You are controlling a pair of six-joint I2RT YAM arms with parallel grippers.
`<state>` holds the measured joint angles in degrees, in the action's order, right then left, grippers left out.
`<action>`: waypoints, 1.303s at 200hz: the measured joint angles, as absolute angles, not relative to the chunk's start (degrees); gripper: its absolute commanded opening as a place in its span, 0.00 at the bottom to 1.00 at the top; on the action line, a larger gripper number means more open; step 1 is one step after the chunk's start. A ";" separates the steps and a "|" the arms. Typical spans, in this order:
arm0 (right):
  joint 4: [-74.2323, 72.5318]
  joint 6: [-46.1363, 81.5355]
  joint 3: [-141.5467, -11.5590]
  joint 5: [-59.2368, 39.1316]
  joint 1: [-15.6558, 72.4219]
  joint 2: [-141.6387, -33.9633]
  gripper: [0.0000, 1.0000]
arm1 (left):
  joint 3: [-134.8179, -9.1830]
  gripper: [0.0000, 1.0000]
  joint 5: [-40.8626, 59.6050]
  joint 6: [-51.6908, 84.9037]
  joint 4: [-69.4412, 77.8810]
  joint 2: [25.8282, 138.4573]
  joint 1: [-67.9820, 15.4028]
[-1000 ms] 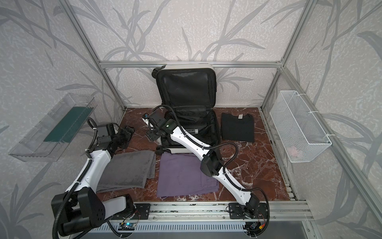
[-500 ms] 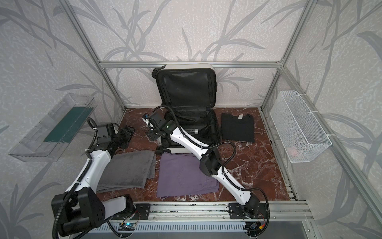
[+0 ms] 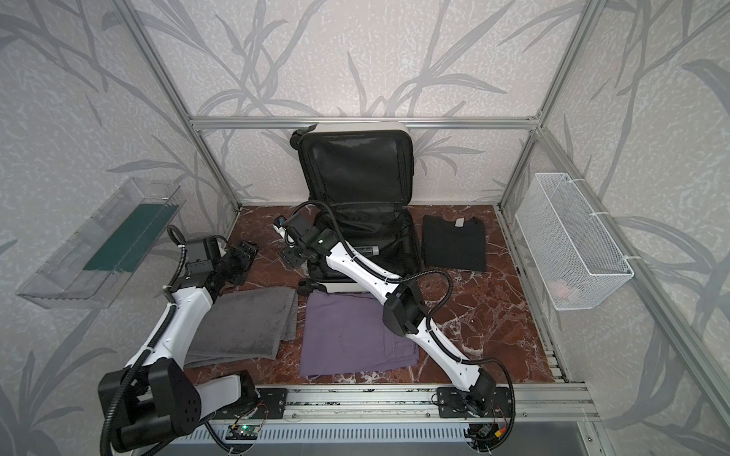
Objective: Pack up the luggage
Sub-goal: 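Grasp the small white bottle beside the grey towel with the right gripper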
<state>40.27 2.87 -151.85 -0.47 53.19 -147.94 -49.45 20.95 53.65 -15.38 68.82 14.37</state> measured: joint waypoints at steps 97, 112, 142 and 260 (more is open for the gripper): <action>40.14 1.45 -151.85 1.48 53.01 -147.94 0.81 | -49.43 0.85 21.17 53.63 -14.74 69.56 14.37; 40.14 1.65 -151.85 1.34 52.77 -147.98 0.78 | -49.43 0.85 21.21 53.63 -14.72 69.60 14.37; 40.07 1.89 -151.85 0.62 52.42 -148.68 0.73 | -49.43 0.85 21.32 53.65 -14.61 69.67 14.37; 40.05 2.66 -151.85 -1.17 52.21 -150.82 0.45 | -49.32 0.85 21.78 53.76 -14.50 69.93 14.37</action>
